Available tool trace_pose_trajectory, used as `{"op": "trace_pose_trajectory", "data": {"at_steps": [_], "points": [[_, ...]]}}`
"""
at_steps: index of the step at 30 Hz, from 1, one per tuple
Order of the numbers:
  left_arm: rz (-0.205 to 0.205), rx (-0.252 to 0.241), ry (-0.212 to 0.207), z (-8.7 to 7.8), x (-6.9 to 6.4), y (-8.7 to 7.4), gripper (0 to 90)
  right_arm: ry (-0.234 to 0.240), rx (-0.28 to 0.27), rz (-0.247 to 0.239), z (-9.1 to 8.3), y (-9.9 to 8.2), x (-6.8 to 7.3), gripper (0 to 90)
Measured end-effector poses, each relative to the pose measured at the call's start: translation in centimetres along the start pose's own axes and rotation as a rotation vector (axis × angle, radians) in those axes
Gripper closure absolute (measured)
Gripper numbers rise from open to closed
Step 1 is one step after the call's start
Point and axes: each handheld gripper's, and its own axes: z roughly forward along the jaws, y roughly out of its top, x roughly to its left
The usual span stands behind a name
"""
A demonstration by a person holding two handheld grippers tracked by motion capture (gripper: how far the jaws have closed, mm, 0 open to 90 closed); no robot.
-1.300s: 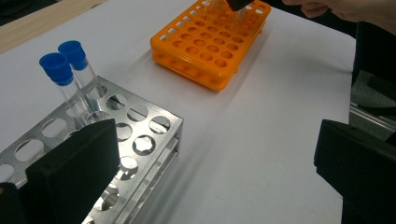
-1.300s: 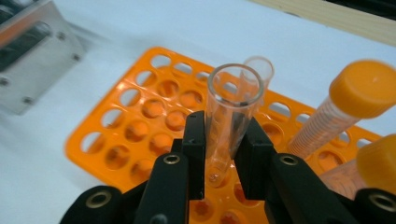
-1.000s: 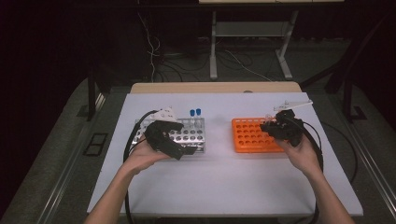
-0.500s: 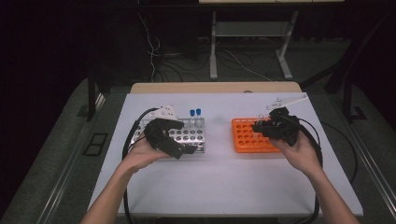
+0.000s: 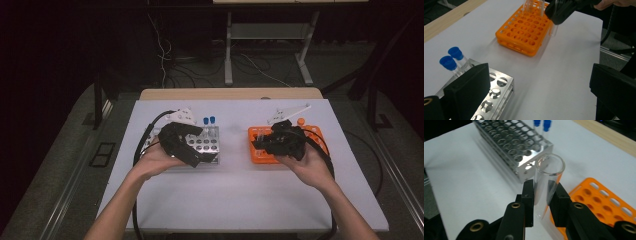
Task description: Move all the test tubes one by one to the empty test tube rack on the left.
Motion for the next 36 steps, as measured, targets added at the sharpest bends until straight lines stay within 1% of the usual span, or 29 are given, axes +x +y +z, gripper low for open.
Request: {"op": "trace_pose_trajectory", "data": {"at_steps": [6,8,9,10,12,13,15,17,18,19,20,22,23,24,27,34,36], "points": [[0.032,0.012,-0.028,0.3,-0.3,1.1,5.6,0.040,0.034,-0.048,1.1,0.5,1.6,74.9],[0.045,0.018,-0.041,0.3,-0.4,1.4,8.3,0.051,0.043,-0.060,1.5,0.6,2.0,74.9],[0.045,0.016,-0.048,0.4,-0.5,1.6,9.6,0.056,0.047,-0.064,1.7,0.7,2.3,74.9],[0.057,0.022,-0.055,0.5,-0.6,1.8,11.2,0.062,0.052,-0.068,1.9,0.8,2.5,74.9],[0.070,0.030,-0.070,0.7,-0.7,2.2,13.6,0.074,0.059,-0.081,2.4,0.9,2.9,74.9],[0.070,0.029,-0.076,0.8,-0.8,2.3,14.5,0.079,0.062,-0.087,2.6,1.0,3.1,74.9],[0.086,0.039,-0.086,1.0,-0.9,2.6,17.0,0.089,0.067,-0.097,2.9,1.1,3.5,74.9],[0.091,0.043,-0.102,1.3,-1.0,2.7,19.7,0.100,0.072,-0.104,3.2,1.2,3.8,74.9],[0.099,0.049,-0.108,1.4,-1.0,2.8,21.7,0.104,0.073,-0.113,3.4,1.2,4.0,74.9],[0.105,0.053,-0.110,1.5,-1.1,2.8,23.7,0.110,0.074,-0.111,3.6,1.2,4.2,74.9],[0.107,0.054,-0.112,1.6,-1.1,2.8,27.0,0.115,0.072,-0.122,3.7,1.2,4.3,75.0],[0.116,0.067,-0.124,1.9,-1.2,2.8,35.1,0.124,0.077,-0.124,4.0,1.3,4.6,74.9],[0.122,0.077,-0.125,2.0,-1.3,2.8,37.2,0.129,0.081,-0.126,4.2,1.3,4.7,74.9],[0.121,0.081,-0.135,2.1,-1.3,2.7,38.9,0.133,0.083,-0.133,4.3,1.3,4.9,74.9],[0.137,0.093,-0.158,2.2,-1.4,2.7,44.7,0.144,0.089,-0.142,4.7,1.3,5.3,74.9],[0.164,0.134,-0.177,2.7,-1.6,2.6,57.6,0.171,0.093,-0.172,5.4,1.5,6.3,74.9],[0.172,0.143,-0.184,2.8,-1.6,2.5,61.9,0.176,0.093,-0.173,5.5,1.6,6.6,74.9]]}}
